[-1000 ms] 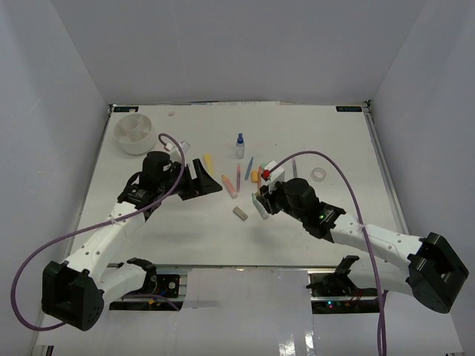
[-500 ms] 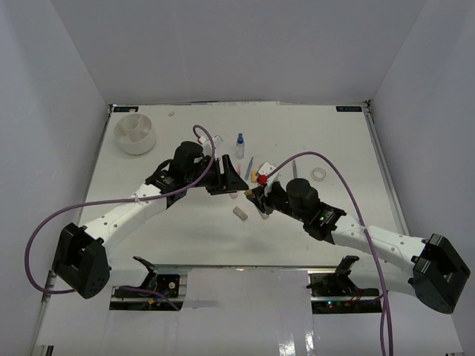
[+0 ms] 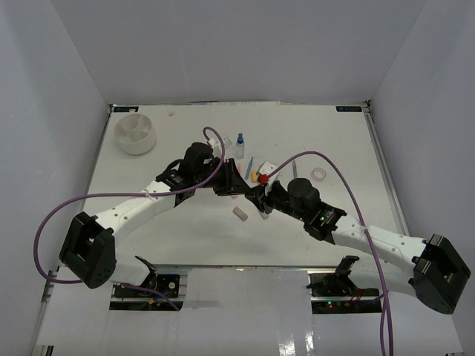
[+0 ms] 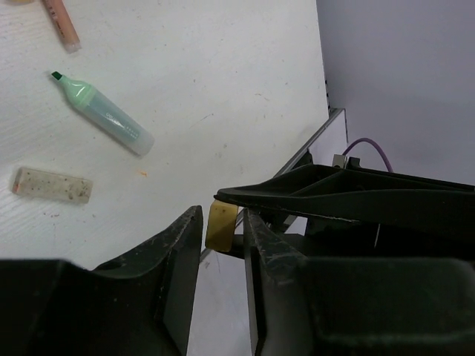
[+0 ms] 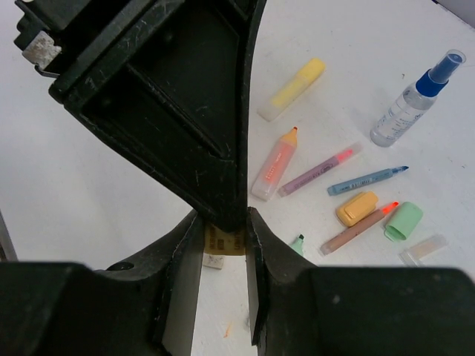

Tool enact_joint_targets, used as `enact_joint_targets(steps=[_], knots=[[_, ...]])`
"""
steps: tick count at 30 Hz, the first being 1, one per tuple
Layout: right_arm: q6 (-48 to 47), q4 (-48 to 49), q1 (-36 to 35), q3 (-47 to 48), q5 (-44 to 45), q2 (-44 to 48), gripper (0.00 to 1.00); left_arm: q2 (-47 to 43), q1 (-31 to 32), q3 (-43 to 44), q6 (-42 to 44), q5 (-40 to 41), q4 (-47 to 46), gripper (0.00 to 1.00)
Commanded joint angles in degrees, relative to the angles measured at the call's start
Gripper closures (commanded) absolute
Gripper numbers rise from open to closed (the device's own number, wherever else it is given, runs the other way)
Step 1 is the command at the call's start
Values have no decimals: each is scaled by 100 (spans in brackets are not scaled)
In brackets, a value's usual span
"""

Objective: Sort the stationery into containers
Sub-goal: Pick up the stationery from the center of the board.

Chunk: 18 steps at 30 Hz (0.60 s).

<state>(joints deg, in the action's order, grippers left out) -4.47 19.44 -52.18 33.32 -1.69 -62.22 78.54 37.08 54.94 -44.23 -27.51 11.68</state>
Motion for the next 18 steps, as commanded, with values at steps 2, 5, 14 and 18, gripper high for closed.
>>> enact_joint_targets(steps=[2, 5, 14, 18], knots=[[78, 473, -37, 105, -94, 61, 83, -111, 45, 158, -7, 44, -201, 72], [95, 482, -29, 96, -112, 60, 82, -137, 45, 131, 19, 105, -219, 87], [95, 254, -37, 52, 98, 95, 18, -418, 1, 175, 406, 824, 237, 94], [95, -10, -38, -27, 468, 201, 7, -568, -323, 412, 722, 1868, 887, 94]])
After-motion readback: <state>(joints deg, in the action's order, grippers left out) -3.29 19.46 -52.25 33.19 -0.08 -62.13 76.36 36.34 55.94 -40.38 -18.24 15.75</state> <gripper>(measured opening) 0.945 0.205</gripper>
